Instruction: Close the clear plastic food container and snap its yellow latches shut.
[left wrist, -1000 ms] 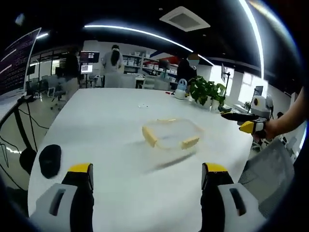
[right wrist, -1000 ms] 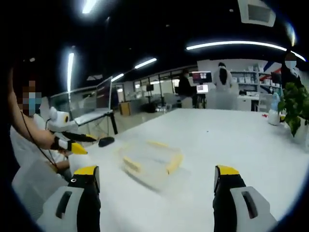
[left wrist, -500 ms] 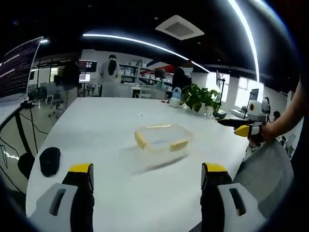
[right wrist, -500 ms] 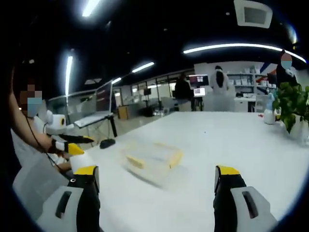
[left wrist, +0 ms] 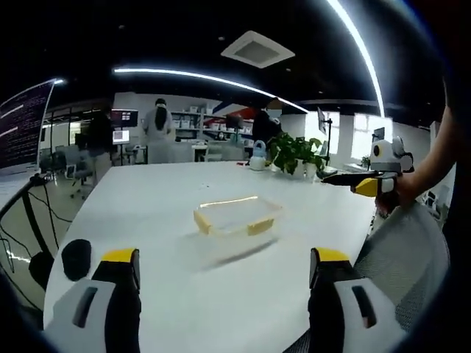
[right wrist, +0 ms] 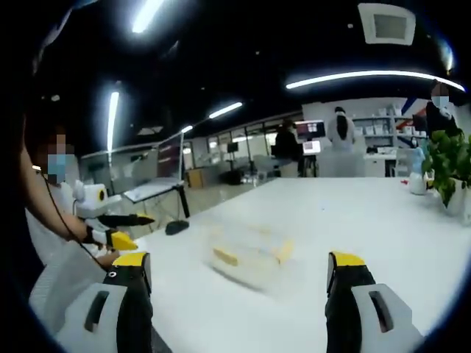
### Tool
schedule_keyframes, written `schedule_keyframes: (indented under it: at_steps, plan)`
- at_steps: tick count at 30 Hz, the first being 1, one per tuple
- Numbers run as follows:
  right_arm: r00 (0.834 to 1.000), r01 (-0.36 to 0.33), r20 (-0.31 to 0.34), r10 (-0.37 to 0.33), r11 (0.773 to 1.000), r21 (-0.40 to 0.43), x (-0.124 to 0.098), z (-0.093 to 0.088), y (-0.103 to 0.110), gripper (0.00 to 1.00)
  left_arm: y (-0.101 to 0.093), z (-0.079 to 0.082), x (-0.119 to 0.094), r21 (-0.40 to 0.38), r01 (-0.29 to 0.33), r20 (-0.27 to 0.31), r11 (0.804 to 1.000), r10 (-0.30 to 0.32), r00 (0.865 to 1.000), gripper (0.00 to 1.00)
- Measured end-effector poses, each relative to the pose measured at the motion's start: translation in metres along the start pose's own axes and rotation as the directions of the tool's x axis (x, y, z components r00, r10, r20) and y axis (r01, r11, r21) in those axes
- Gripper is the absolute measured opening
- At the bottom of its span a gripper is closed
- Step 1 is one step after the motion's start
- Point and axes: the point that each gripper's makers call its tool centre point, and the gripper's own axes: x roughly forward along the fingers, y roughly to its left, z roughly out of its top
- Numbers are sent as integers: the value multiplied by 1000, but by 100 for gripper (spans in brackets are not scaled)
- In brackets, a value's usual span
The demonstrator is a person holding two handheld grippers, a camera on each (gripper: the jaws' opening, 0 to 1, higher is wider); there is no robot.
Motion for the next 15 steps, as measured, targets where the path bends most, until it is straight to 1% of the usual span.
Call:
schedule_keyframes:
  at_steps: [4,5,8,11,15]
  plan:
    - [1000,6,-20,-6,1000,9,-1,-5,0,100,1,-2,-4,4,1,-6,1000,-1,1000,96]
    - [1000,5,-25,-5,1000,1,0,-7,-1,100,2,-2,-4,2,0,-10,1000,0,1000,96]
    - [1000,5,-30,-5,1000,3,0,-7,0,100,3,-5,-5,3,-1,-20,1000,1,1000,95]
    - [999,7,-48,-6,1000,8,0,-13,-1,100,2,-5,-6,3,-1,-22,1000,1,1000,94]
    - [999,4,-50,-4,1000,4,1,-13,0,100,-1,-2,-6,2,2,-15,1000,-2,1000,94]
